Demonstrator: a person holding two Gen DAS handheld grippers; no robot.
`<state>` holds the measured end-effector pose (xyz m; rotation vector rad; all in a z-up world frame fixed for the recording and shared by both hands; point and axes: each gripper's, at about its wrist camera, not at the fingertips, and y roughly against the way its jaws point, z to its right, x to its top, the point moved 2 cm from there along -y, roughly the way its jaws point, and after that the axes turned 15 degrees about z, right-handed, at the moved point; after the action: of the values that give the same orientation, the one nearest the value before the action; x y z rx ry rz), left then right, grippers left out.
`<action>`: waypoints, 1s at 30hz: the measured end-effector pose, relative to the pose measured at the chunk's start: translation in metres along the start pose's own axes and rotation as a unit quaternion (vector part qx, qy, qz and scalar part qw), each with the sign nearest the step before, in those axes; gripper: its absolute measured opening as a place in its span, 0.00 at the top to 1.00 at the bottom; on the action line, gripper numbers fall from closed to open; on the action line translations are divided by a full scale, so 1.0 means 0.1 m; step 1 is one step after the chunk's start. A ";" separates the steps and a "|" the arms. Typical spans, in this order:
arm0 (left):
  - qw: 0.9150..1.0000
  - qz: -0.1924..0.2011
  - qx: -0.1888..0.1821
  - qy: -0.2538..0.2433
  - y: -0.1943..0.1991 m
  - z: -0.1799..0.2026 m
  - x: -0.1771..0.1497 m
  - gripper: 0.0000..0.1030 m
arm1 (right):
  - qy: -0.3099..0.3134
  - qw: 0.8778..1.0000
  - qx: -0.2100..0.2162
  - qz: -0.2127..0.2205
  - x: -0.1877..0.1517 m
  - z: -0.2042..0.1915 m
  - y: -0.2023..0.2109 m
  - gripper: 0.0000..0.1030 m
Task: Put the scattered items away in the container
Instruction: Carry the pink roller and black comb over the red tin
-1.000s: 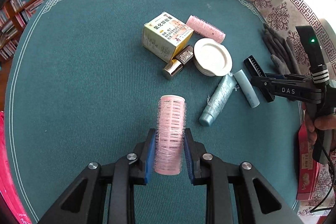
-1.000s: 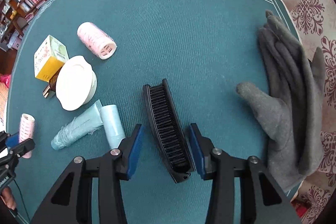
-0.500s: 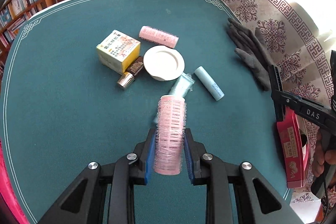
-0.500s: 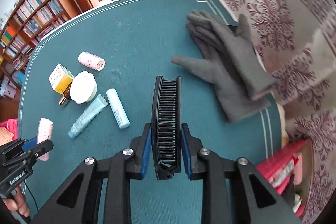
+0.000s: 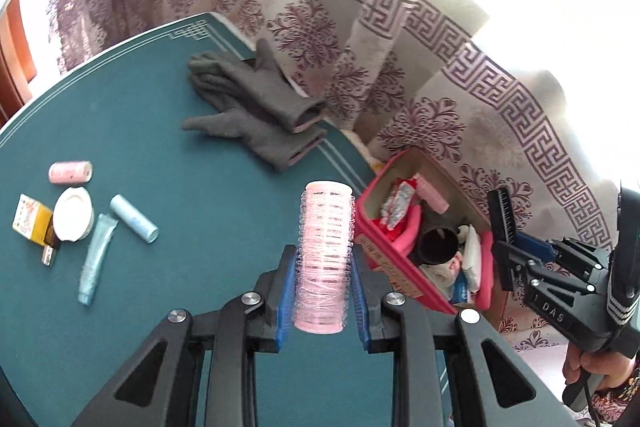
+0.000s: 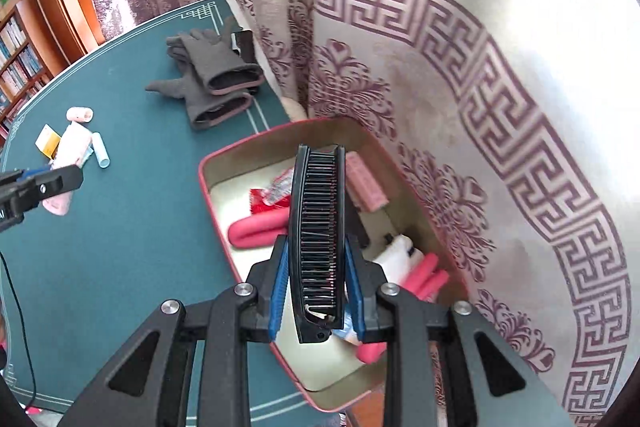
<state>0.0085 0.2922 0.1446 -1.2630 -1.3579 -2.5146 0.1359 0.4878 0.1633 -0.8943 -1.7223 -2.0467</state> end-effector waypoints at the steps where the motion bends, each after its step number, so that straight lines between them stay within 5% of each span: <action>1: 1.000 -0.002 -0.003 -0.009 -0.06 0.18 0.03 0.74 | 0.002 1.000 0.003 -0.004 -0.08 0.08 -0.02 0.72; 6: 0.999 -0.012 -0.001 -0.046 -0.33 0.89 0.12 0.74 | 0.031 0.999 0.031 -0.005 -0.33 0.37 0.00 0.72; 13: 0.995 -0.057 0.050 -0.059 -0.75 1.33 0.06 0.74 | 0.067 0.994 0.082 0.012 -0.48 0.54 -0.04 0.72; 30: 0.978 -0.138 0.135 -0.079 -1.12 1.77 -0.15 0.74 | 0.065 0.977 0.201 -0.017 -0.78 0.71 -0.21 0.72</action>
<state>0.0916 0.4813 0.1093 -1.3197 -1.9583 -2.3156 0.1999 0.5492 0.1022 -0.5925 -1.9860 -1.6426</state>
